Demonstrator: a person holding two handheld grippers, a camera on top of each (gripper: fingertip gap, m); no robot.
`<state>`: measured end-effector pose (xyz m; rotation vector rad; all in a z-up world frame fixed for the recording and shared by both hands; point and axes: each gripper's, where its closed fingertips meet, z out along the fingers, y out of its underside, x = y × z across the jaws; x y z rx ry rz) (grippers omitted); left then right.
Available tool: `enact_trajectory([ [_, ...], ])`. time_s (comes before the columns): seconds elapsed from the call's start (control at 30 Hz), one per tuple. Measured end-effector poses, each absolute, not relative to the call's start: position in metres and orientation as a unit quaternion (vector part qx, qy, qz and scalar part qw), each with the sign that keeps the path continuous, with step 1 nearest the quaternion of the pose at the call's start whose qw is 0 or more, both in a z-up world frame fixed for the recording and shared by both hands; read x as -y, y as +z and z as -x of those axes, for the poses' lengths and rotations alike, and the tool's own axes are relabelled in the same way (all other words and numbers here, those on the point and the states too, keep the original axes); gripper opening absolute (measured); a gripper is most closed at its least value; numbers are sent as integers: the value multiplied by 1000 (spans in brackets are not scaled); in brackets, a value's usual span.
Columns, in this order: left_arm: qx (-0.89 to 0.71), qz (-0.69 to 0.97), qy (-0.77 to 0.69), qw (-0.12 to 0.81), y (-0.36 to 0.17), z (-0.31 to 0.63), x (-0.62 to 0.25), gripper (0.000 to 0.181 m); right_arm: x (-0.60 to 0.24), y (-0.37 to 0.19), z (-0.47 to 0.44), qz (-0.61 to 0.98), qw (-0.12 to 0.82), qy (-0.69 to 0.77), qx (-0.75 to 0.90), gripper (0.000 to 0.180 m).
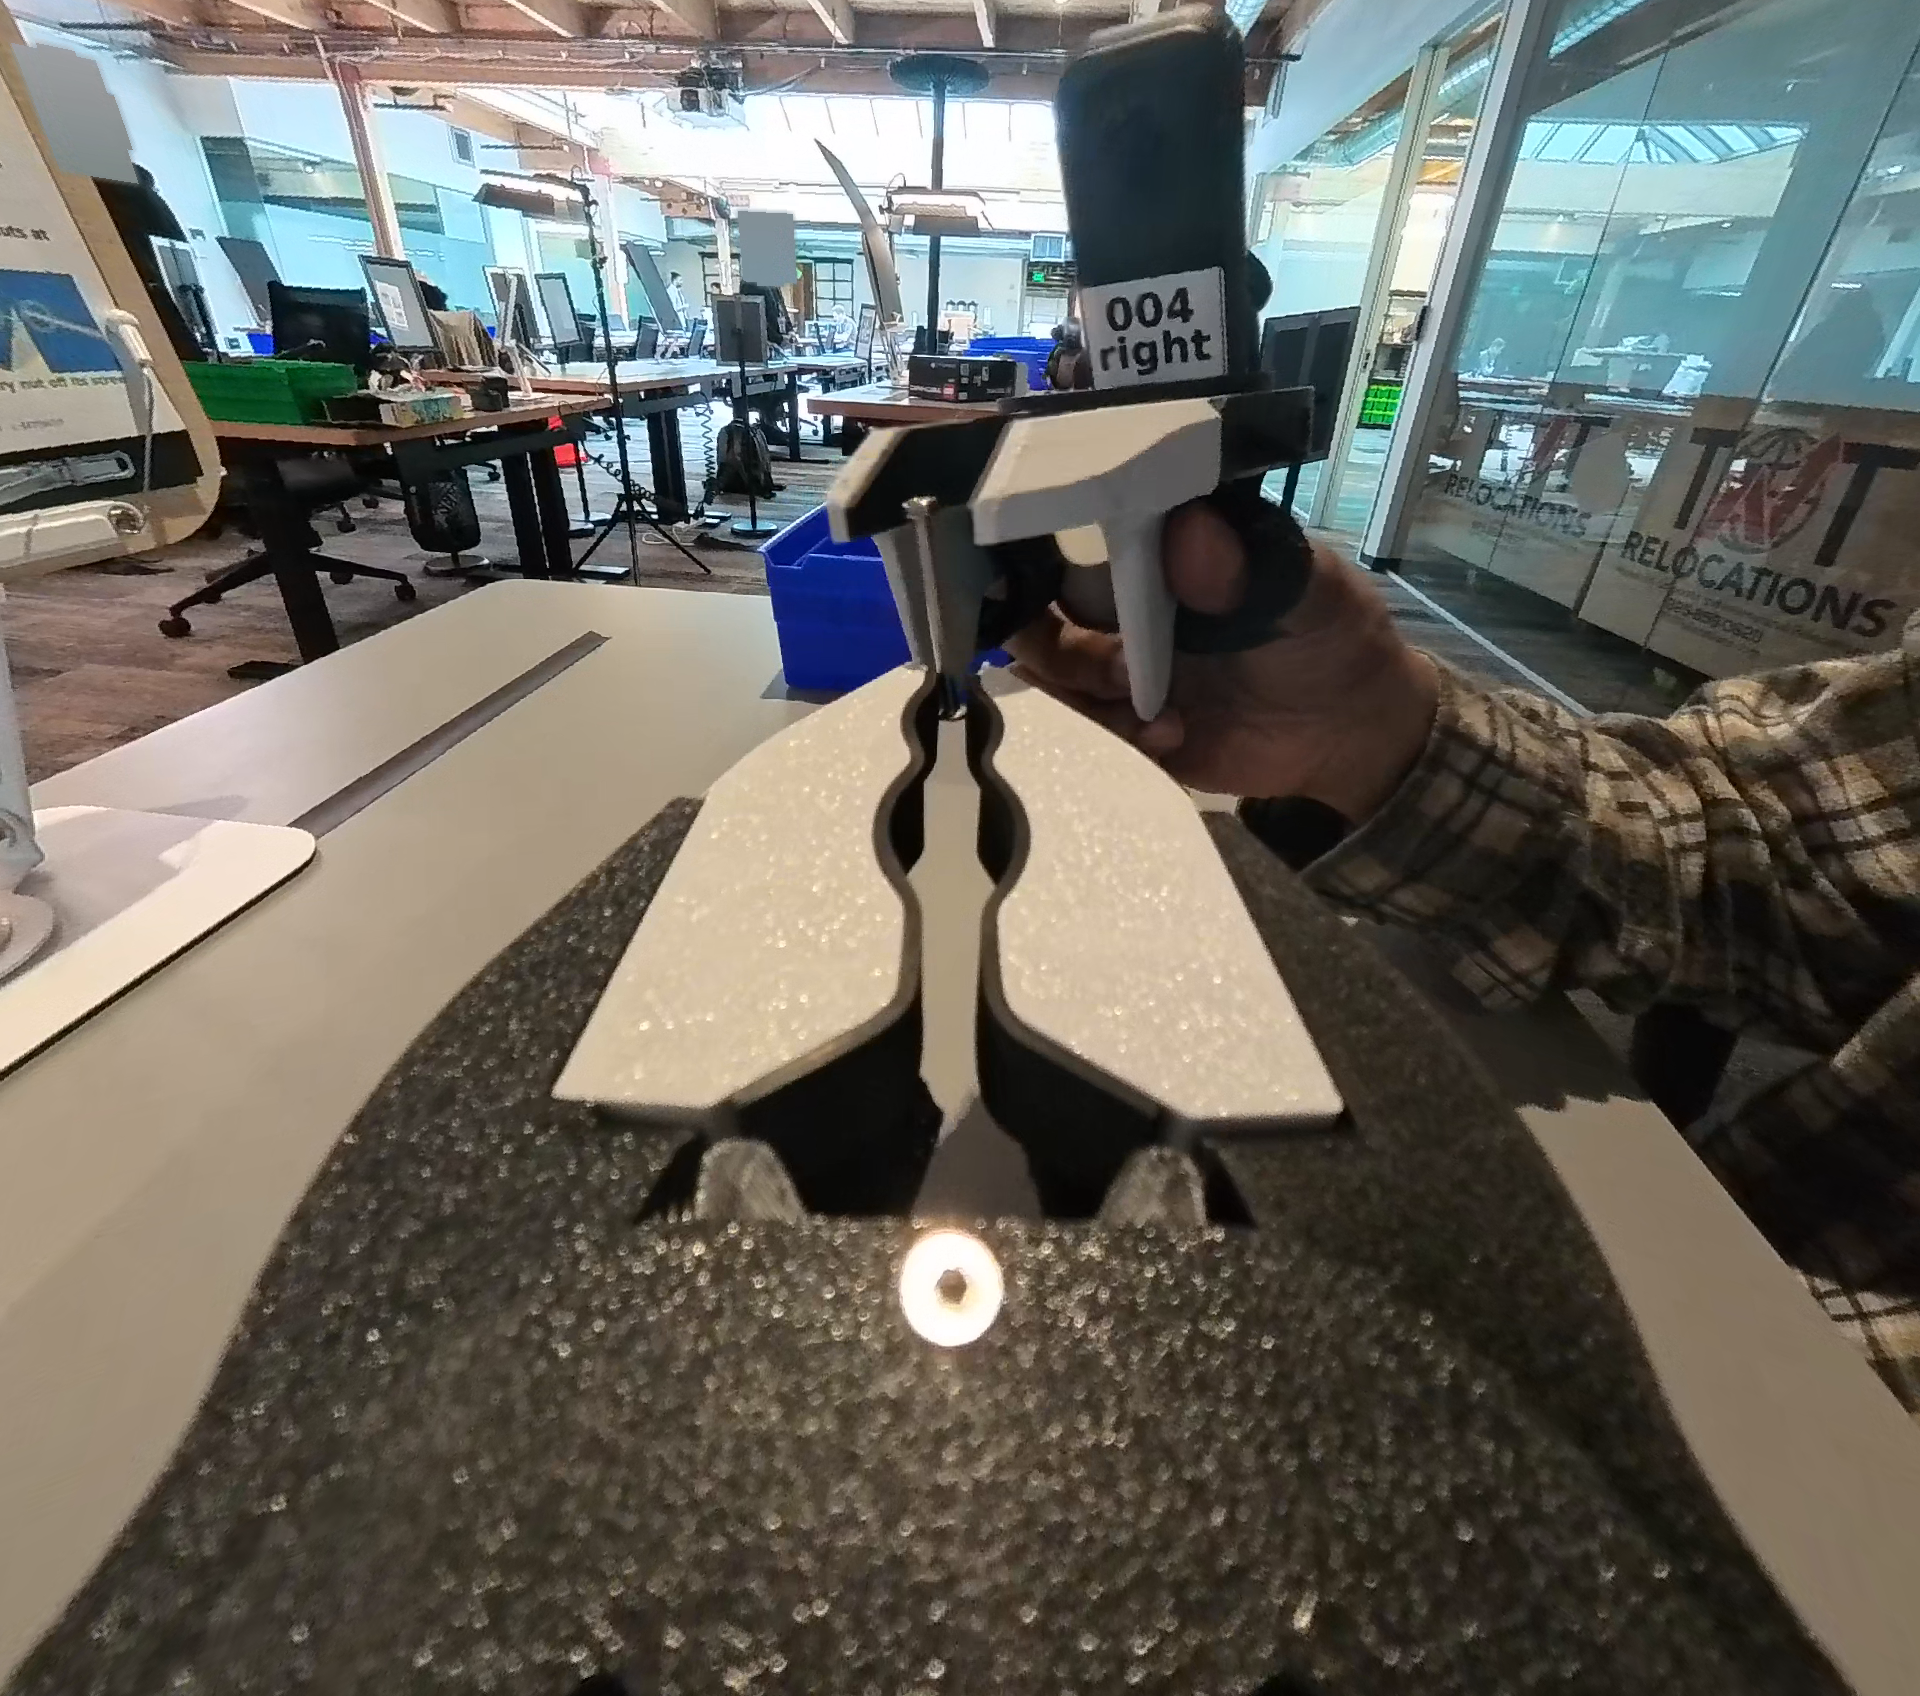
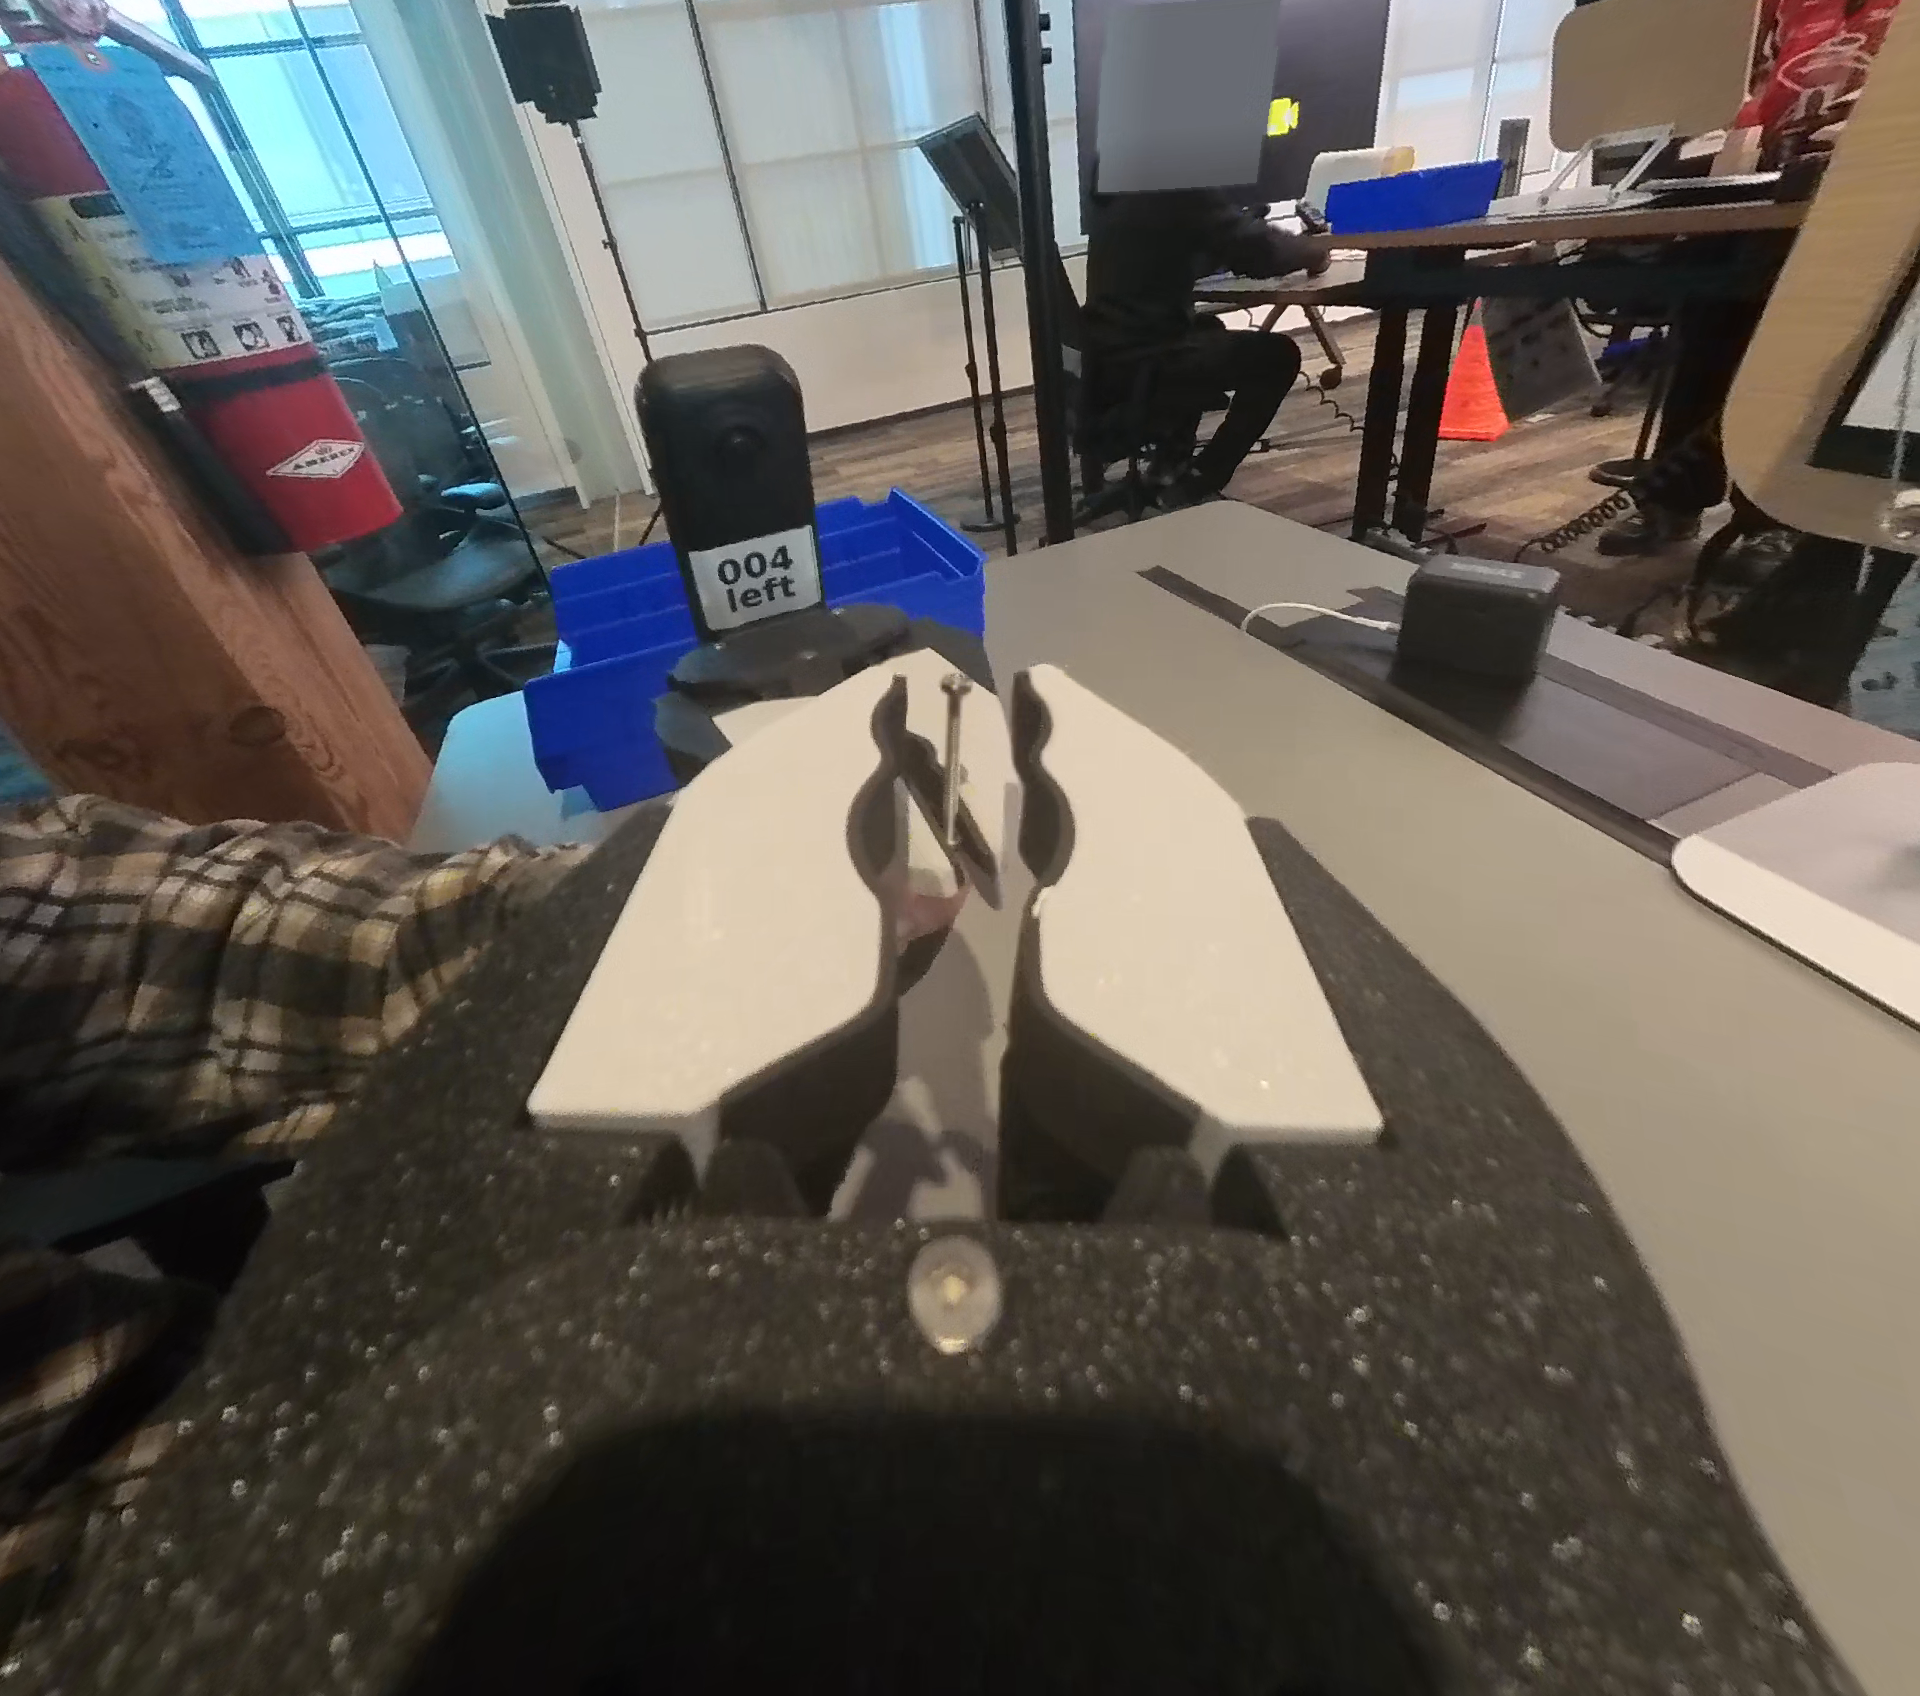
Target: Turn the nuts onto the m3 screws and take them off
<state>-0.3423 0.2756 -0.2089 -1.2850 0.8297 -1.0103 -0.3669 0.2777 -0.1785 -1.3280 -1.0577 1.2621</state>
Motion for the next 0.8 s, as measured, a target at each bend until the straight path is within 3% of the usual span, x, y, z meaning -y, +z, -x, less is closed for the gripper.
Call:
enact_trajectory([
  [0.23,-361,555,-438,608,-208,342,-275,4,-275,-178,370,541,478,532,442,5],
  [0.8,-375,536,-459,601,-204,338,-266,4,-265,-174,365,498,447,555,494,5],
])
